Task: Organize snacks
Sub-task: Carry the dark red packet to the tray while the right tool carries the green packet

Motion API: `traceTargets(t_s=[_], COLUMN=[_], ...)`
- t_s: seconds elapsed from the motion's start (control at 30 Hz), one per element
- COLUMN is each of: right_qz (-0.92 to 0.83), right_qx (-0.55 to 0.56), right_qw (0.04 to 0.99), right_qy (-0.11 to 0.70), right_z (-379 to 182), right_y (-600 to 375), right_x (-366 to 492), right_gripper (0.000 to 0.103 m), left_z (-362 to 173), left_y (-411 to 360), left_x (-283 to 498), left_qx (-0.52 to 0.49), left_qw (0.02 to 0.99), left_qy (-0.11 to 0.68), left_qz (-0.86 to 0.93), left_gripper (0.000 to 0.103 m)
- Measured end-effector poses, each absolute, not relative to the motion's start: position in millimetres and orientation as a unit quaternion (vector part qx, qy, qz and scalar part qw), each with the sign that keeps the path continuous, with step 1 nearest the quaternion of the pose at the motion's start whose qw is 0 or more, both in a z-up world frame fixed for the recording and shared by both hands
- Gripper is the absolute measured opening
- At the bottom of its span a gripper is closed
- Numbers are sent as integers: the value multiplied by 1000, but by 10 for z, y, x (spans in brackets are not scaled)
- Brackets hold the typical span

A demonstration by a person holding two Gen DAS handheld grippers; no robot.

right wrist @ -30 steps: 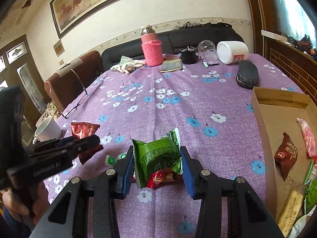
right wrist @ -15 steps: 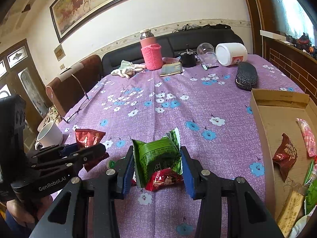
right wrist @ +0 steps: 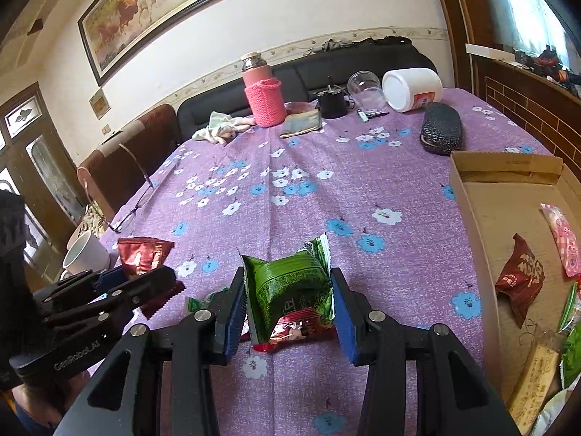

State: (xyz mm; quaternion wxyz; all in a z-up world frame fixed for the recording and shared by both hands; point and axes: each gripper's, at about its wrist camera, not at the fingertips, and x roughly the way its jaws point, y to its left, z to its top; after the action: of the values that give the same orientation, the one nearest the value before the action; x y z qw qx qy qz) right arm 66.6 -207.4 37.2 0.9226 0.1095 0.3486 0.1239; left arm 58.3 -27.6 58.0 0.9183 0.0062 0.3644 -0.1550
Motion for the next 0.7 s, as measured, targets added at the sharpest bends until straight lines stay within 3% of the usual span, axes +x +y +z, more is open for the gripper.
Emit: traceTargets(t_s=[0.7], right_qz=[63], right_qx=[202], right_qw=[928], right_qy=[306], right_z=[590], right_y=[-3123], right_x=[-22], right_gripper=[46], left_z=[758], left_y=[-922], left_x=[258], left_qx=[28], left_qw=[901], left_qy=[367], left_qz=[-230], left_gripper=[35])
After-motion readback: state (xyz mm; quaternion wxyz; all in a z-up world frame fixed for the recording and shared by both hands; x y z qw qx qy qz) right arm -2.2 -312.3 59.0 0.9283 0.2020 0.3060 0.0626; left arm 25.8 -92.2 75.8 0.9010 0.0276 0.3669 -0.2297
